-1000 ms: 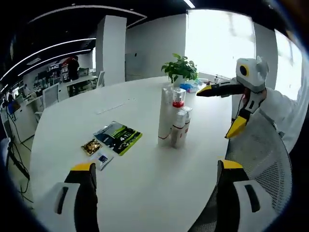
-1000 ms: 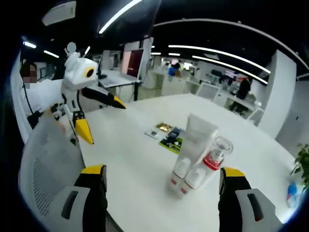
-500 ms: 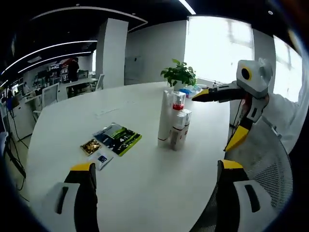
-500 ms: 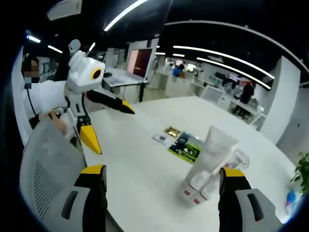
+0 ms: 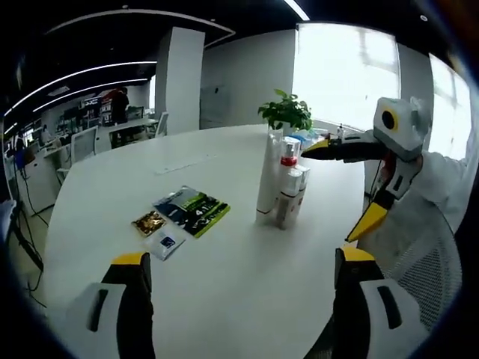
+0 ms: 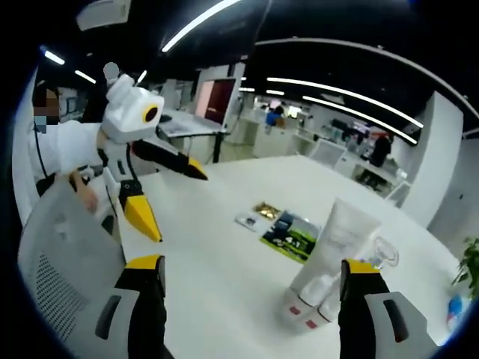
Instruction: Arrange the skincare products in the storage area until every visible bottle or jar stands upright without overlapping.
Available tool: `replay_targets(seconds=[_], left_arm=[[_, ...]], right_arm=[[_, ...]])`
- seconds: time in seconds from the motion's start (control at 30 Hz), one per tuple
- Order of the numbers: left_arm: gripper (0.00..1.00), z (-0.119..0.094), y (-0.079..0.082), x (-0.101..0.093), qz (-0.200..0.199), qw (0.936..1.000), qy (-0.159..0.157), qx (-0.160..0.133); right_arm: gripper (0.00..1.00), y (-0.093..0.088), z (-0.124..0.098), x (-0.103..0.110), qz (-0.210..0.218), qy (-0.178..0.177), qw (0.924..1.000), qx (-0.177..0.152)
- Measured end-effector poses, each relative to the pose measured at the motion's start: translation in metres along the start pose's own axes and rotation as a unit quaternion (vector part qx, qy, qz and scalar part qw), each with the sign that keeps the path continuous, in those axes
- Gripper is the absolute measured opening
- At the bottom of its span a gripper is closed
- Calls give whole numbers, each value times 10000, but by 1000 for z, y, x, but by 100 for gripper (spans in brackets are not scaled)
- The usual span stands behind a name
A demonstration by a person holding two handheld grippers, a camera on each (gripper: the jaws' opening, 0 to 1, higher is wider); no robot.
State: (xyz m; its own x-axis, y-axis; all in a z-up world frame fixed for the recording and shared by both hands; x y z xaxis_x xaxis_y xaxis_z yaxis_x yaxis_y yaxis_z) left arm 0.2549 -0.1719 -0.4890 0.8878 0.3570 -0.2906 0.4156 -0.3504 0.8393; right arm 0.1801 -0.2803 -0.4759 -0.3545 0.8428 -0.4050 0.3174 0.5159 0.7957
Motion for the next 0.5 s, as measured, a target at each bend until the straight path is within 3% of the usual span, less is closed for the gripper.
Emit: replay_targets(seconds=[0.23,0.5], left_arm=[[95,16,0,3,121,9998,20,130],[91,37,4,11,907,9947,-24,474]], right_arm=[[99,-16,2,8,-13,35,10000,68],[99,-24,0,-1,325,-230,9992,-57]])
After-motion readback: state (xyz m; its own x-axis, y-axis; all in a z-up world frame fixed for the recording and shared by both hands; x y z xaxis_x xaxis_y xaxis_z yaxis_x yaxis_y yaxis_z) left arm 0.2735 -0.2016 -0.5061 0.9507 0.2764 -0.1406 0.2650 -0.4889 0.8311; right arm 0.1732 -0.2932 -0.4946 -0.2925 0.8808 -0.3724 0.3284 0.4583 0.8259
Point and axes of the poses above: the point that each gripper's makers call its tool centre point, and the gripper's own axes: z roughly forward along the fingers, x roughly to its left, y roughly out of its top, the point moved 2 cm from there along -z, roughly backward along the fingers, and after that the axes turned 14 degrees about -z, right-handed, at the moved point
